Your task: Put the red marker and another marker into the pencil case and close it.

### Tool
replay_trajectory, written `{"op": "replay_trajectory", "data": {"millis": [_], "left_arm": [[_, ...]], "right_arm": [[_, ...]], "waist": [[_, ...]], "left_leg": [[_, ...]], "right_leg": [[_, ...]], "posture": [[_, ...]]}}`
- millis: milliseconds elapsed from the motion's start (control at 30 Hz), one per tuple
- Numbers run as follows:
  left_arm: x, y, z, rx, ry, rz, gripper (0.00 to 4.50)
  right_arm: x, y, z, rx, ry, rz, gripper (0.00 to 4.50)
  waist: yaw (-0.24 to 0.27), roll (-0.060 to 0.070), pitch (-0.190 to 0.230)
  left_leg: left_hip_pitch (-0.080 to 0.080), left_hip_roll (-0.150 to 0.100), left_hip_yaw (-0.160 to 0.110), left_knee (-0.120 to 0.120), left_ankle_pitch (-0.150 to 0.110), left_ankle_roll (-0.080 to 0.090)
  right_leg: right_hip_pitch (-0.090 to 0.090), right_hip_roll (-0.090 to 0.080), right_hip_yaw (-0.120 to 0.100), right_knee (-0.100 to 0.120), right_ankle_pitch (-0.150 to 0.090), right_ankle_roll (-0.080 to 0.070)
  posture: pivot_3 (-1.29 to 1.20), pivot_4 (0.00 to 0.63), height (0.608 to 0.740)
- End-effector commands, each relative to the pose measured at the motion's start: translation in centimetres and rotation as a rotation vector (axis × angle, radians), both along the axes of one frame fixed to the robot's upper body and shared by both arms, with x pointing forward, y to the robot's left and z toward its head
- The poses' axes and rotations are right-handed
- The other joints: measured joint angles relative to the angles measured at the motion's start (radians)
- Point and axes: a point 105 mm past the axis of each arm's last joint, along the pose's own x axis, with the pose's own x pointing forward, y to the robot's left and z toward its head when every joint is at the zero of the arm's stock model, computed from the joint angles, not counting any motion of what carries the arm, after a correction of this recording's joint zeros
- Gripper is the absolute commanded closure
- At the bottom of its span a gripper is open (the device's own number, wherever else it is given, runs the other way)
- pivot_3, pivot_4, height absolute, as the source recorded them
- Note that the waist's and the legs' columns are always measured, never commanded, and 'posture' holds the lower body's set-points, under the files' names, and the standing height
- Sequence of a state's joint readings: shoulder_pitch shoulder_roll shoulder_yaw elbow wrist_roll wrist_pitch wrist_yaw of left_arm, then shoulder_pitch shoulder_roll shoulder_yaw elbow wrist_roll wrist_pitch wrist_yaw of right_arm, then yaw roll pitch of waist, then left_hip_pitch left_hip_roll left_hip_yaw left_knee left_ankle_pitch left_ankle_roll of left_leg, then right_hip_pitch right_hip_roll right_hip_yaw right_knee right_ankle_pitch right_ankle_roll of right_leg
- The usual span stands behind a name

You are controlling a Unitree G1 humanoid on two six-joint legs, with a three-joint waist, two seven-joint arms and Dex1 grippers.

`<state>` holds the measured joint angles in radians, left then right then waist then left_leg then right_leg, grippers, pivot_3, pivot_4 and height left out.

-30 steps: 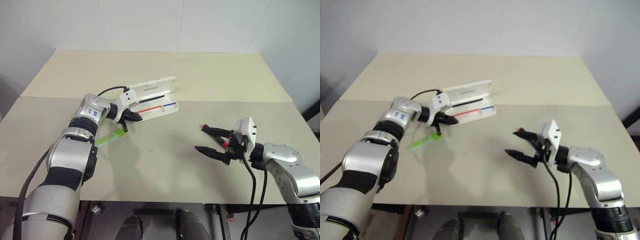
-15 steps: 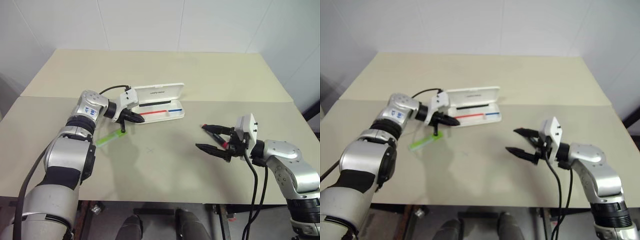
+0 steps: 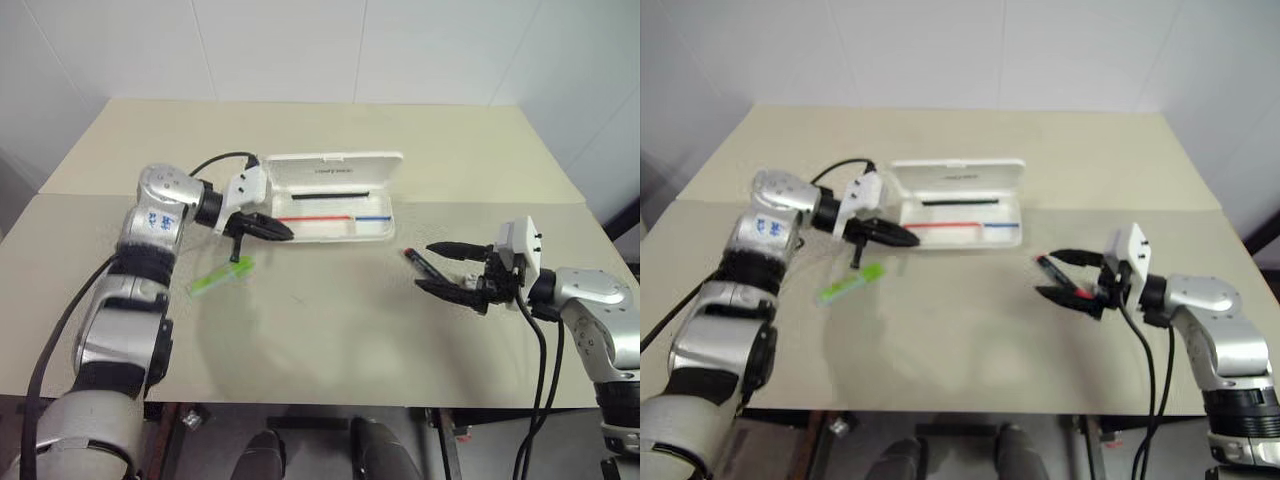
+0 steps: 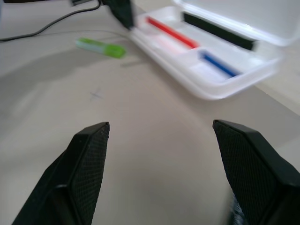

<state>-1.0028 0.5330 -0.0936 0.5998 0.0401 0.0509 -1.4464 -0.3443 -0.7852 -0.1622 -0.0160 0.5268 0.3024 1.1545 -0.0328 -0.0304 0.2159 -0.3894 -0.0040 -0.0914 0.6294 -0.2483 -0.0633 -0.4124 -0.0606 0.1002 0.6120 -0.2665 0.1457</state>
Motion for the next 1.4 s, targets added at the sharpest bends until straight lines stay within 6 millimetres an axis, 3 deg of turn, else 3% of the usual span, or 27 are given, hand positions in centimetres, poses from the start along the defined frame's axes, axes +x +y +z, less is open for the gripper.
{"op": "replay_trajectory", "data": {"millis": [33,200,467,733,967,1167,1267,1400], "left_arm": [[-1.8,-1.0,1.6,-0.027,-0.054,-0.027,4.48],[-4.0,-2.1,-0.3,-0.029,-0.012,-0.029,4.48],[-5.7,-2.5,-2.9,0.008,0.036,-0.009,4.48],[-7.3,-1.2,-5.2,0.008,0.089,0.073,4.48],[-7.7,-1.2,-6.2,0.022,0.093,0.079,4.48],[-7.3,-1.4,-6.2,0.019,0.058,0.075,4.48],[-7.3,-1.6,-5.9,0.007,0.043,0.073,3.86],[-7.5,-1.8,-5.5,-0.008,0.045,0.075,2.55]], "right_arm": [[-0.1,-1.8,1.5,-0.027,-0.061,-0.036,0.00],[-0.2,-3.8,1.7,-0.059,-0.061,-0.091,0.00],[-1.0,-4.0,1.7,-0.050,-0.057,-0.091,0.00],[-3.4,-2.8,1.2,0.015,-0.002,-0.030,0.00],[-2.7,-1.9,0.8,0.025,0.002,-0.032,0.00],[-2.2,-1.4,0.7,0.023,-0.004,-0.013,0.00],[-2.1,-1.1,0.6,0.023,-0.002,-0.005,0.00],[-2.0,-0.8,0.5,0.020,0.000,0.010,0.00]], "waist": [[0.002,0.000,0.000],[0.002,0.000,0.000],[0.000,0.000,0.000],[0.002,0.000,0.000],[0.002,0.000,0.000],[0.002,0.000,0.000],[0.003,0.000,0.000],[0.002,0.000,0.000]], "left_leg": [[0.000,0.000,0.000,0.001,0.000,0.000],[0.001,0.000,0.000,0.002,0.000,0.000],[0.002,0.000,0.000,0.002,0.001,0.001],[0.002,0.000,0.000,0.001,0.001,0.001],[0.003,0.000,0.001,0.002,0.001,0.001],[0.003,0.000,0.002,0.002,0.001,0.001],[0.003,0.000,0.002,0.001,0.001,0.001],[0.003,0.000,0.002,0.001,0.001,0.001]], "right_leg": [[0.000,0.000,0.000,0.000,0.000,0.000],[0.001,0.000,0.000,0.001,0.000,0.000],[0.002,0.000,0.000,0.001,0.000,-0.001],[0.002,0.000,0.000,0.001,0.000,-0.001],[0.003,0.000,0.001,-0.001,-0.005,-0.010],[0.003,0.000,0.001,-0.001,-0.004,-0.008],[0.003,0.000,0.001,-0.001,-0.002,-0.005],[0.003,0.000,0.001,-0.002,-0.002,-0.005]], "posture": [[0.00,0.150,0.740],[0.00,0.150,0.740],[0.00,0.150,0.740],[0.00,0.150,0.740],[0.00,0.150,0.740],[0.00,0.150,0.740],[0.00,0.150,0.740],[0.00,0.150,0.740]]}}
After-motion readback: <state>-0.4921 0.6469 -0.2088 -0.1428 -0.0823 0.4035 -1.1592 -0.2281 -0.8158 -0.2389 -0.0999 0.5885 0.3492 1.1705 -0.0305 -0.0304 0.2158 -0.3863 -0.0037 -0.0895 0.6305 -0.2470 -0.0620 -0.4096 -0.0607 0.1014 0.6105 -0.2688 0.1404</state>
